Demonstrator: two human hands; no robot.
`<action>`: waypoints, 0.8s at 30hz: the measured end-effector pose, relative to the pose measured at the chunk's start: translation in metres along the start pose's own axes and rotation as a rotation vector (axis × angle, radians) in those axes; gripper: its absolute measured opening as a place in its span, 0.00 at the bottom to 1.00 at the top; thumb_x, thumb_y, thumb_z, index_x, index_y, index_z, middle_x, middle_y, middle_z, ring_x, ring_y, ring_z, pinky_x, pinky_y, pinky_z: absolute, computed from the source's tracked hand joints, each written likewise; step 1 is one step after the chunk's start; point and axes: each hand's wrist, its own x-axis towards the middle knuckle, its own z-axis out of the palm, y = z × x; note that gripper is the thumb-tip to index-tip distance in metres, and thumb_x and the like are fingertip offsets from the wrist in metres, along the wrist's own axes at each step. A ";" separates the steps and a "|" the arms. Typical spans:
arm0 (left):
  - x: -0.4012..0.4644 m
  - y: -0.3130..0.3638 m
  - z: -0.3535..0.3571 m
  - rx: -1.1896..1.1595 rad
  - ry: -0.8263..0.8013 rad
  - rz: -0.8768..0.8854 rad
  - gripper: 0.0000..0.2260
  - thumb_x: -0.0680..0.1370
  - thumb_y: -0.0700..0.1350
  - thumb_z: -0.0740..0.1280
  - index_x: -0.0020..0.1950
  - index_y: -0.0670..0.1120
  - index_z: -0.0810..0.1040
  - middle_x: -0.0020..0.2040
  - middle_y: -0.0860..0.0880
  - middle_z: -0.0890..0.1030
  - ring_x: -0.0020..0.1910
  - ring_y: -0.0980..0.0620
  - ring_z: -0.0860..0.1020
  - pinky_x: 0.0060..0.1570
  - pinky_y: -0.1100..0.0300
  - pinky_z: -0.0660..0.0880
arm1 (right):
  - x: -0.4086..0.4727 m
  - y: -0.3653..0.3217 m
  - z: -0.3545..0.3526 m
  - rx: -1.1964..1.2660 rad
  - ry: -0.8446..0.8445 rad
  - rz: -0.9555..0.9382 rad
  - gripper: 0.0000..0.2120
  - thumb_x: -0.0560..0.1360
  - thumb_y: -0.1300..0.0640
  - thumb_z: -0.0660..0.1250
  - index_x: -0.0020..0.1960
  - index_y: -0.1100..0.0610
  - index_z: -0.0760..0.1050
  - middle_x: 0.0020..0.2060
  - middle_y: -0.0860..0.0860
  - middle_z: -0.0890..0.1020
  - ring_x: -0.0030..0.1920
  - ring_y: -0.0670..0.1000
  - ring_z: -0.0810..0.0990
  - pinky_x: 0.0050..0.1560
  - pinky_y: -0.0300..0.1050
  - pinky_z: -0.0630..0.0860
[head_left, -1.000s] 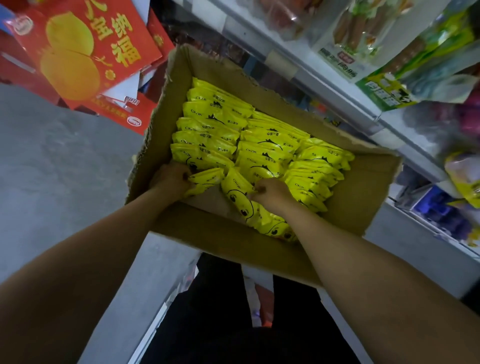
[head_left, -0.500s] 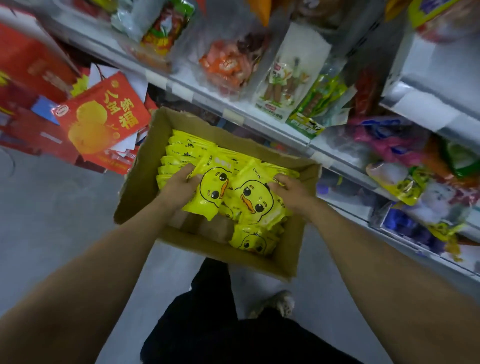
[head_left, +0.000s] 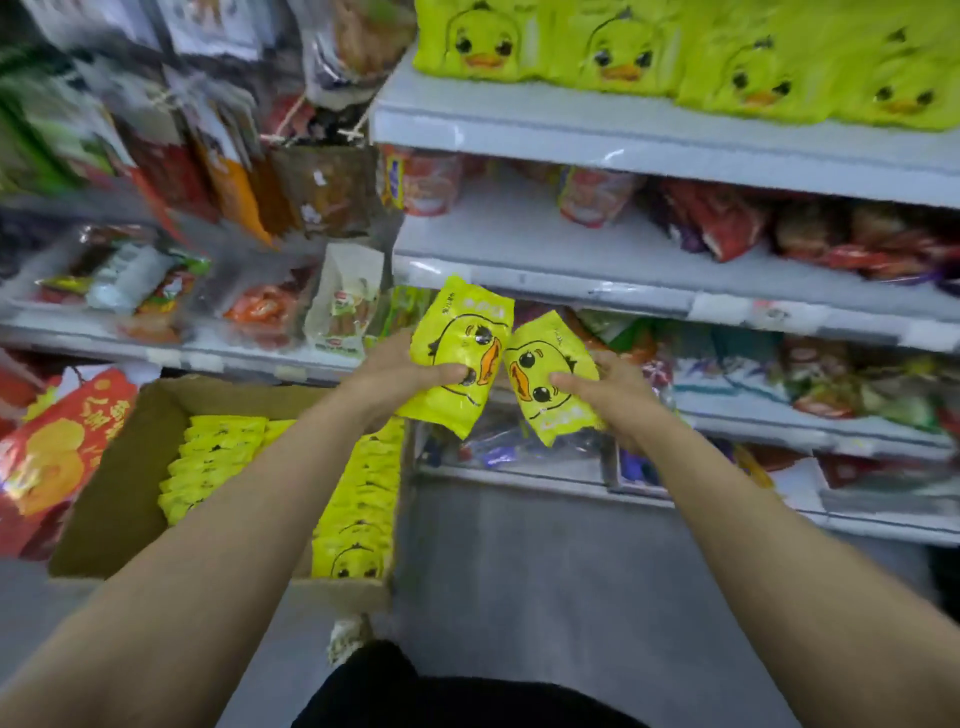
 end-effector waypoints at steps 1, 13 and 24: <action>0.002 0.020 0.020 0.040 -0.012 0.034 0.17 0.66 0.45 0.79 0.52 0.50 0.80 0.48 0.51 0.86 0.46 0.51 0.84 0.49 0.51 0.80 | -0.007 -0.008 -0.024 0.020 0.040 -0.025 0.18 0.69 0.60 0.78 0.57 0.59 0.77 0.45 0.53 0.86 0.39 0.49 0.86 0.37 0.44 0.82; 0.067 0.202 0.173 0.164 -0.235 0.288 0.19 0.68 0.38 0.77 0.57 0.46 0.80 0.51 0.48 0.85 0.50 0.46 0.83 0.54 0.46 0.79 | -0.022 -0.099 -0.243 0.223 0.369 -0.290 0.20 0.68 0.61 0.78 0.59 0.58 0.79 0.50 0.54 0.86 0.51 0.55 0.85 0.53 0.52 0.81; 0.197 0.324 0.283 0.252 -0.480 0.350 0.18 0.67 0.40 0.79 0.56 0.45 0.82 0.49 0.47 0.86 0.50 0.45 0.84 0.59 0.44 0.77 | 0.034 -0.189 -0.423 -0.100 0.489 -0.268 0.15 0.68 0.61 0.78 0.53 0.57 0.80 0.43 0.53 0.87 0.41 0.52 0.86 0.37 0.44 0.81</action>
